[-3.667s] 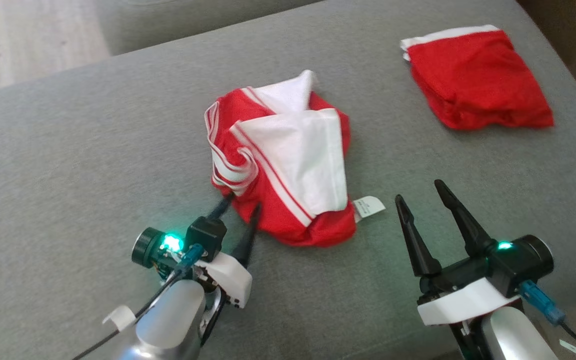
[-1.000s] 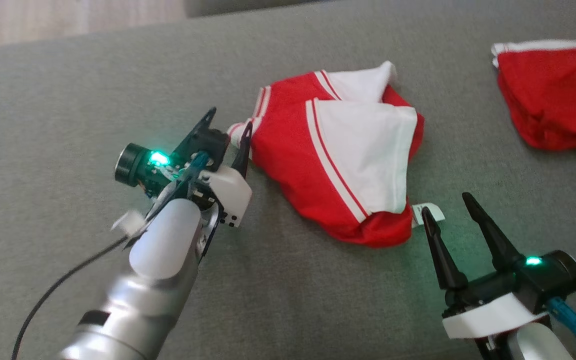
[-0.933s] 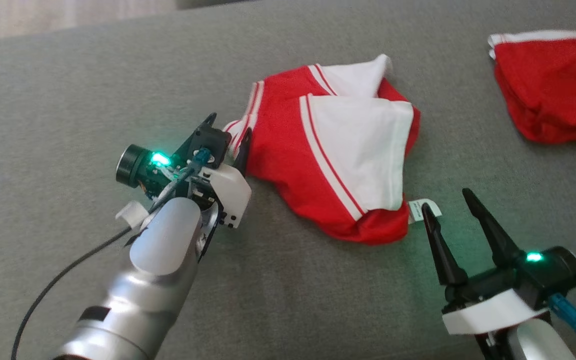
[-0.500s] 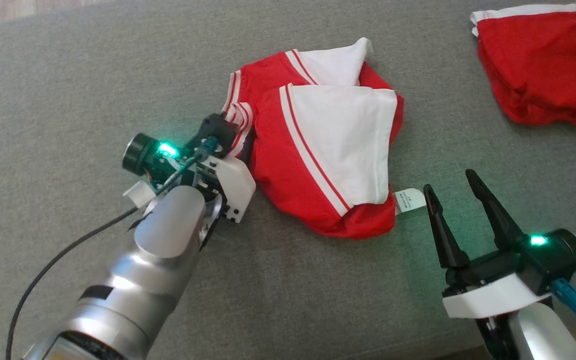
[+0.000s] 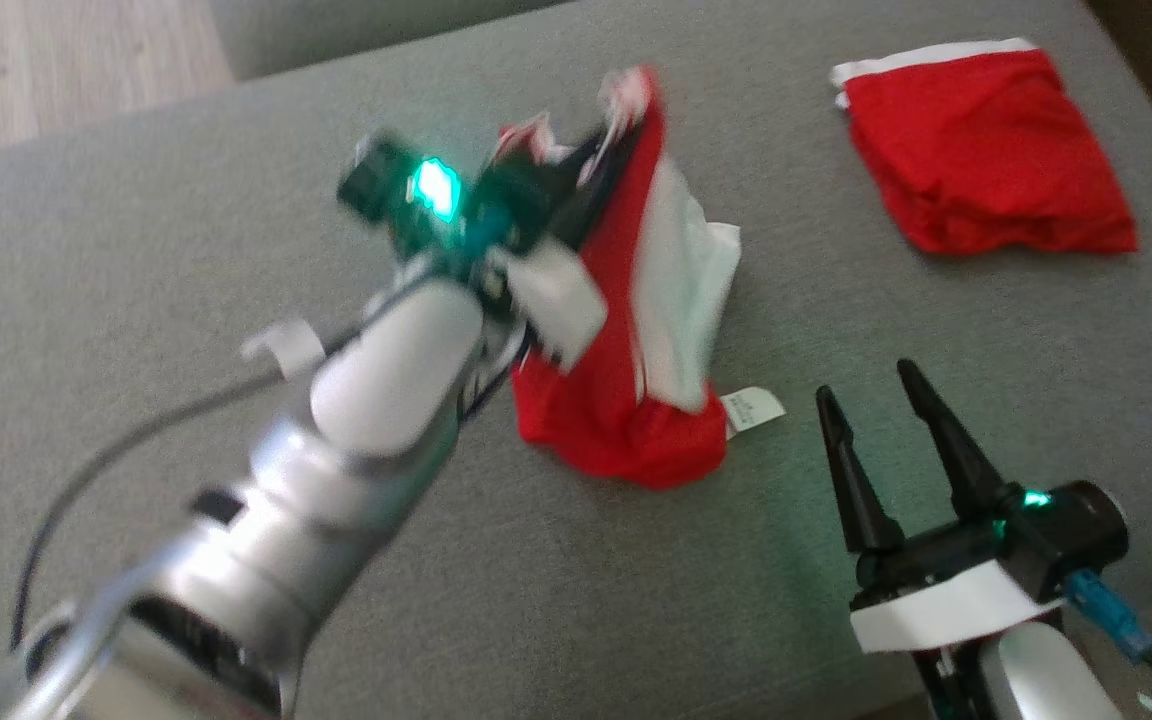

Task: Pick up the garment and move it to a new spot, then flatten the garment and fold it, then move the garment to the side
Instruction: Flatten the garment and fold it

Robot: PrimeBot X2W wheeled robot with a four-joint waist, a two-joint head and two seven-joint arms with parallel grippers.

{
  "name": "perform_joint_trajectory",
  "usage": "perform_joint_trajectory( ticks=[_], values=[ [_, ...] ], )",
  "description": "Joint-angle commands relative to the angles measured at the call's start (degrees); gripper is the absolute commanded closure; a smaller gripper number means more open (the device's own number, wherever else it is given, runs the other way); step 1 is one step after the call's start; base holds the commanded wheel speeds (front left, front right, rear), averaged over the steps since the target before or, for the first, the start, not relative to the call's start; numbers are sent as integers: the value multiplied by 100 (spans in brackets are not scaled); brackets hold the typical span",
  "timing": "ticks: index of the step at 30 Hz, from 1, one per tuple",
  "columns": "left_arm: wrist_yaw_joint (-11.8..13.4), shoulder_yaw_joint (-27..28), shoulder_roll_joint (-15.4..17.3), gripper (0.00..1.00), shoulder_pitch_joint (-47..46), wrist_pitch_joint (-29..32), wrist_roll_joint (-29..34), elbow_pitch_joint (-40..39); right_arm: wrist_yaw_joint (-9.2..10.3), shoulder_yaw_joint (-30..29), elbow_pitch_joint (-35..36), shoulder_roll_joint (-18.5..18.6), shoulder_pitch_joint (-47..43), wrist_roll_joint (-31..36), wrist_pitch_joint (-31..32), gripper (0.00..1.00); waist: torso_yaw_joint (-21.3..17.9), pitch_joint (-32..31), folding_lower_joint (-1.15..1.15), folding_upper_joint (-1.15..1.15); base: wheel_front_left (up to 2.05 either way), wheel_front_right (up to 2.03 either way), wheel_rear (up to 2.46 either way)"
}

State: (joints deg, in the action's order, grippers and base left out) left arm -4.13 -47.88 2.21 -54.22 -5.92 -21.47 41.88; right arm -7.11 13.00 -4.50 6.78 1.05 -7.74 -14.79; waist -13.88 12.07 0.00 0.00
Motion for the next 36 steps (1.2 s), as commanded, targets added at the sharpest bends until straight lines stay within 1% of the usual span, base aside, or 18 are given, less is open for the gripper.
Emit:
perform_joint_trajectory(
  ticks=[1,3,6,9,11,13,15,17,20,23,25,28,30,33,34,35,36],
  values=[
    [-13,171,67,100,-521,-91,-78,-245,-37,139,139,-2,-37,-1,-21,0,-177,-222,0,0,0,0,0],
    [-39,256,67,100,-928,-209,-240,-327,-37,170,100,-32,-107,-2,-21,0,-279,-405,0,0,0,0,0],
    [12,506,67,100,-1580,-484,-535,-390,-37,136,67,-64,-264,-3,-21,0,-359,-676,0,0,0,0,0],
    [174,853,68,100,-2187,-667,-776,-299,-37,-3,86,-122,-414,25,-21,0,-327,-856,0,0,0,0,0],
    [211,965,165,100,-2376,-740,-755,-175,-37,-29,89,-160,-477,55,-21,0,-279,-966,0,0,0,0,0],
    [186,1110,306,100,-2273,-769,-885,-69,-37,-46,91,-183,-519,87,-21,0,-190,-1044,0,0,0,0,0],
    [172,1150,463,100,-1907,-778,-983,-25,-37,-124,115,-201,-569,116,-21,0,-39,-1090,0,0,0,0,0],
    [157,1151,674,100,-1324,-785,-1079,-34,-37,-169,143,-204,-618,152,-21,0,112,-1116,0,0,0,0,0],
    [246,1225,942,100,-45,-805,-1364,-158,-37,-273,184,-165,-721,201,-21,0,372,-1122,0,0,0,0,0],
    [345,1338,1053,100,1472,-825,-1792,-343,-37,-397,224,-104,-823,246,-21,0,652,-1068,0,0,0,0,0],
    [345,1303,1090,100,2362,-850,-1933,-519,-37,-447,233,-67,-871,253,-21,0,812,-1033,0,0,0,0,0],
    [292,1258,1020,100,3361,-876,-2127,-752,-37,-390,200,38,-914,294,-21,0,991,-995,0,0,0,0,0],
    [321,1177,979,100,3774,-885,-2120,-864,-37,-415,203,68,-916,299,-21,0,1085,-968,0,0,0,0,0],
    [328,1039,970,100,4001,-892,-1987,-988,-37,-443,205,66,-935,300,-21,0,1181,-973,0,0,0,0,0],
    [352,970,987,38,4063,-894,-1884,-1038,-37,-423,195,63,-952,291,-21,0,1221,-990,0,0,0,0,0],
    [418,947,995,0,4102,-897,-1798,-1081,-37,-385,181,68,-969,286,-21,0,1256,-1017,0,0,0,0,0],
    [488,956,997,0,4125,-900,-1730,-1138,-37,-339,162,76,-986,284,-21,0,1282,-1049,0,0,0,0,0]
  ],
)
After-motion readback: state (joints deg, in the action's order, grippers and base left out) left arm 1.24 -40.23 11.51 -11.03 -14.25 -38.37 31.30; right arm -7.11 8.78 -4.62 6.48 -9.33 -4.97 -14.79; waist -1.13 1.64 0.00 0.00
